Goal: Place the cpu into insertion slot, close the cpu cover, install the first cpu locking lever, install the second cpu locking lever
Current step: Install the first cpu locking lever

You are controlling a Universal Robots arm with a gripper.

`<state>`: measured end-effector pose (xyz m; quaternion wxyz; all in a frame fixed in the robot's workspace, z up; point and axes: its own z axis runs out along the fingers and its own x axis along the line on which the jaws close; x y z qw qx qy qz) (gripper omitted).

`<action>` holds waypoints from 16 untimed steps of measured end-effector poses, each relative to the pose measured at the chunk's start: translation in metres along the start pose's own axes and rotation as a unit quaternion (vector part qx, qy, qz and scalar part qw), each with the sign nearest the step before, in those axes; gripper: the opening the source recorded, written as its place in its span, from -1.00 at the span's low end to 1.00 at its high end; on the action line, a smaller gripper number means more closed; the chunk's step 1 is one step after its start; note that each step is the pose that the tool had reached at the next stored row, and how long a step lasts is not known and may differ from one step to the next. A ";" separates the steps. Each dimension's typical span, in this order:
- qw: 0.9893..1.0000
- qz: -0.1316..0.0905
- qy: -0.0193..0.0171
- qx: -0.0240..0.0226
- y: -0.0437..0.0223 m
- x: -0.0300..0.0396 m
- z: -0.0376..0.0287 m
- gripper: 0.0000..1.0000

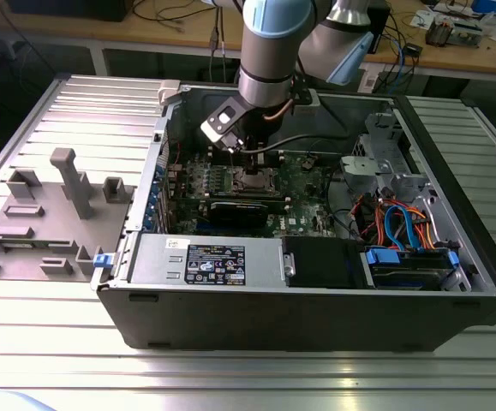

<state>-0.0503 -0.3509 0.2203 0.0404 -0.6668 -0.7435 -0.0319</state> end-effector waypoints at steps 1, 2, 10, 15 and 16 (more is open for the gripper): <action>1.000 0.000 0.000 0.000 0.0000 0.0000 -0.0004 -0.79; 1.000 0.000 0.000 0.000 0.0000 0.0001 -0.0009 -0.79; 1.000 0.000 0.000 0.000 -0.0001 0.0005 -0.0050 -0.79; 1.000 0.000 0.000 0.000 0.0000 0.0007 -0.0068 -0.79; 1.000 0.000 0.000 0.000 -0.0001 0.0007 -0.0073 -0.79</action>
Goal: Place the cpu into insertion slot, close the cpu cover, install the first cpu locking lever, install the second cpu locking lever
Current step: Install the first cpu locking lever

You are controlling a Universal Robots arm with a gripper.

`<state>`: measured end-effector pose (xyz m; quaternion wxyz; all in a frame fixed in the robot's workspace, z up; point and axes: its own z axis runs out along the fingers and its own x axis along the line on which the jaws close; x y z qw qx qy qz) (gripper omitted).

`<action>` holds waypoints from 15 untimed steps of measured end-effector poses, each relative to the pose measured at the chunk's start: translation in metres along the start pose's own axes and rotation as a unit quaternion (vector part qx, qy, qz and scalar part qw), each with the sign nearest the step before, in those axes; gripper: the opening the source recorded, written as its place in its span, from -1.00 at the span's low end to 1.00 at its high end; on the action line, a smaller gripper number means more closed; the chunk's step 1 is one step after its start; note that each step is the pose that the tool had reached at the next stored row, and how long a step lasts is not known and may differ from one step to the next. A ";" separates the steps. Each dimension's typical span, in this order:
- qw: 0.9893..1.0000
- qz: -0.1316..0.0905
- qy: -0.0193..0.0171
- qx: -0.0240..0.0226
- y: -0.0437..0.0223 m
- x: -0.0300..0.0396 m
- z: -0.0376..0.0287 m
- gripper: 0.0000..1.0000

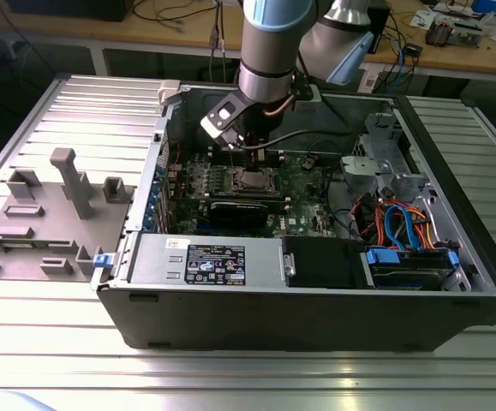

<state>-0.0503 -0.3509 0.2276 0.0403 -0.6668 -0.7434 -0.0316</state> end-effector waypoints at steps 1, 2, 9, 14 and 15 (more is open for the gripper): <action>1.000 0.000 0.000 0.000 0.0000 0.0000 -0.0005 -0.79; 1.000 0.000 0.000 0.000 0.0000 0.0001 -0.0009 -0.79; 1.000 0.000 0.000 0.000 -0.0001 0.0005 -0.0051 -0.79; 1.000 0.000 0.000 0.002 -0.0001 0.0010 -0.0094 -0.79; 1.000 0.000 0.000 0.002 -0.0001 0.0011 -0.0106 -0.79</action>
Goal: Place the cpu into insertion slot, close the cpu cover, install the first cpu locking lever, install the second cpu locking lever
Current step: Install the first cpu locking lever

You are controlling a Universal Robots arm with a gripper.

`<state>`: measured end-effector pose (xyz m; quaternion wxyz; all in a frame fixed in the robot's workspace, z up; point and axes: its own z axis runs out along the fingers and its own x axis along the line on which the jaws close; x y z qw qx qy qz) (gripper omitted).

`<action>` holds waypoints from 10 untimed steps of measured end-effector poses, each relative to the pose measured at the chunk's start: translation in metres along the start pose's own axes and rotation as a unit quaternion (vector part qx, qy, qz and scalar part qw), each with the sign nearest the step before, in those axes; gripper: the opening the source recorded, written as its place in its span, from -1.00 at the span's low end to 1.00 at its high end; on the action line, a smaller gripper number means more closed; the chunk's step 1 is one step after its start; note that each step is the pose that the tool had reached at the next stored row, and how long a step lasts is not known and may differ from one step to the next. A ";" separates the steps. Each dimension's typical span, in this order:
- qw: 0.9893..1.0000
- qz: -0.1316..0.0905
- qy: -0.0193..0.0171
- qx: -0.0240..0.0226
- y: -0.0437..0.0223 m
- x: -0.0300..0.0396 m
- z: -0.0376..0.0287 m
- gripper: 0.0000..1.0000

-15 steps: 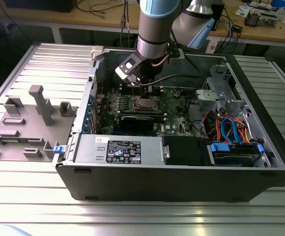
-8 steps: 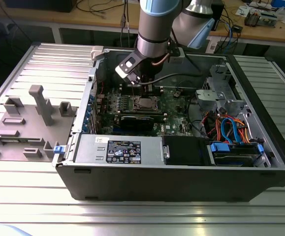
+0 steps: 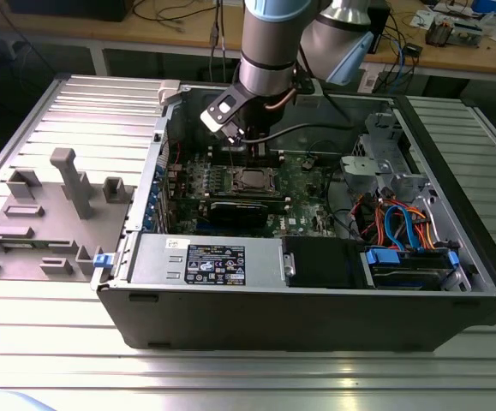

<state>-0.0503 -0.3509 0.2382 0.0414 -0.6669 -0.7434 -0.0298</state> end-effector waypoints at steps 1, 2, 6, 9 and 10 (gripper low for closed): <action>1.000 0.000 0.000 0.000 0.0000 0.0001 -0.0010 -0.79; 1.000 0.000 0.000 0.001 0.0000 0.0002 -0.0016 -0.79; 1.000 0.000 0.000 0.002 0.0000 0.0005 -0.0043 -0.79; 1.000 0.000 0.000 0.002 0.0000 0.0005 -0.0047 -0.79; 1.000 0.000 0.000 0.002 0.0000 0.0005 -0.0048 -0.79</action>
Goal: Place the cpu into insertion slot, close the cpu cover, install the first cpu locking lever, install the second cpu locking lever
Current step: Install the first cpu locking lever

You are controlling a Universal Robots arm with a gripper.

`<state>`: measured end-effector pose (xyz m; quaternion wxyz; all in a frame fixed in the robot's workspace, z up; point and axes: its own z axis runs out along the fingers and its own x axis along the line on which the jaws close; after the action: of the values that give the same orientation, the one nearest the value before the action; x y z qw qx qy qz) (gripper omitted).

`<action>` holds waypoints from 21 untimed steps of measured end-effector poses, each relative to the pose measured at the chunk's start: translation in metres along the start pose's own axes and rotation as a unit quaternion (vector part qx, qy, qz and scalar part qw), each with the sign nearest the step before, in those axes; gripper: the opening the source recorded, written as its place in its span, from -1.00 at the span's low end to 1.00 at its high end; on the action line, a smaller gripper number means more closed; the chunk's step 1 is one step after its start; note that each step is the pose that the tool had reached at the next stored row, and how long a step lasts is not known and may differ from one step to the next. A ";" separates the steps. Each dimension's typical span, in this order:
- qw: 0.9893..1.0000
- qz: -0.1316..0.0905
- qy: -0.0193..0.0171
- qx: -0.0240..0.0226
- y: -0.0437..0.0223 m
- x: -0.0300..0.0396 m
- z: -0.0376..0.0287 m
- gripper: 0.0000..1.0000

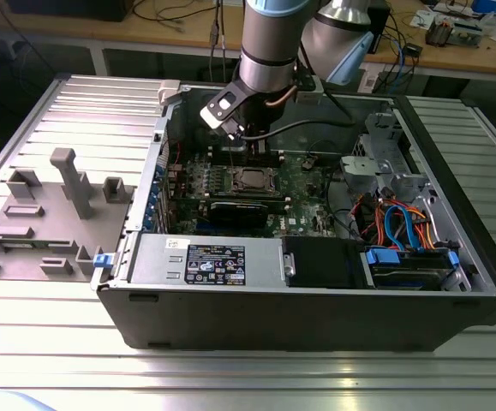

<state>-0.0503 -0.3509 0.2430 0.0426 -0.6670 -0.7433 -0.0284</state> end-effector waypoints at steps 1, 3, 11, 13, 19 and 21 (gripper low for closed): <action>1.000 0.000 0.000 0.000 0.0000 0.0000 0.0000 -0.79; 1.000 -0.012 0.000 0.001 0.0000 0.0000 -0.0001 -0.79; 0.993 -0.114 -0.002 0.012 0.0000 0.0000 -0.0001 -0.79; 0.992 -0.124 -0.002 0.013 -0.0001 -0.0001 -0.0001 -0.79; 0.991 -0.137 -0.002 0.014 -0.0003 -0.0003 -0.0001 -0.79; 0.988 -0.152 -0.002 0.016 -0.0003 -0.0005 -0.0002 -0.79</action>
<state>-0.0505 -0.3514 0.2431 0.0464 -0.5460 -0.8362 -0.0215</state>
